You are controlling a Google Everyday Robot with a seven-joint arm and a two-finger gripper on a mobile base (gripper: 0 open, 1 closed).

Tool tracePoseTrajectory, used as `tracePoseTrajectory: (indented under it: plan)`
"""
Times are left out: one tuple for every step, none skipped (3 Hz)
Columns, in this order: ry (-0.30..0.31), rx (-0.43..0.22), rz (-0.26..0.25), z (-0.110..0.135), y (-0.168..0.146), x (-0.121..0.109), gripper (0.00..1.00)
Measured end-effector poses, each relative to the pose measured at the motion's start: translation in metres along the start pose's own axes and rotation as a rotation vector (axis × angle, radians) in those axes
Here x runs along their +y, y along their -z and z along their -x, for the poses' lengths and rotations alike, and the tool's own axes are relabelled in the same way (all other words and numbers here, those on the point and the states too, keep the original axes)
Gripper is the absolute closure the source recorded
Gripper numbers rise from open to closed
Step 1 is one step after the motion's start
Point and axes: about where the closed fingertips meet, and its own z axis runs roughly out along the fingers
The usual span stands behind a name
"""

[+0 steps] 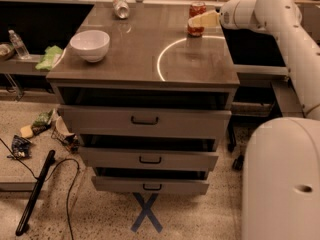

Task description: Move coke can near white bowl

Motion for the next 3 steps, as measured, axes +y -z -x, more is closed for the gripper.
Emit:
tracePoseTrajectory:
  plan:
    - [0.006,-0.016,0.024,0.008,-0.025,0.008,0.00]
    - [0.015,-0.015,0.045,0.008,-0.048,0.015,0.18]
    - [0.028,-0.016,0.072,0.004,-0.061,0.023,0.41]
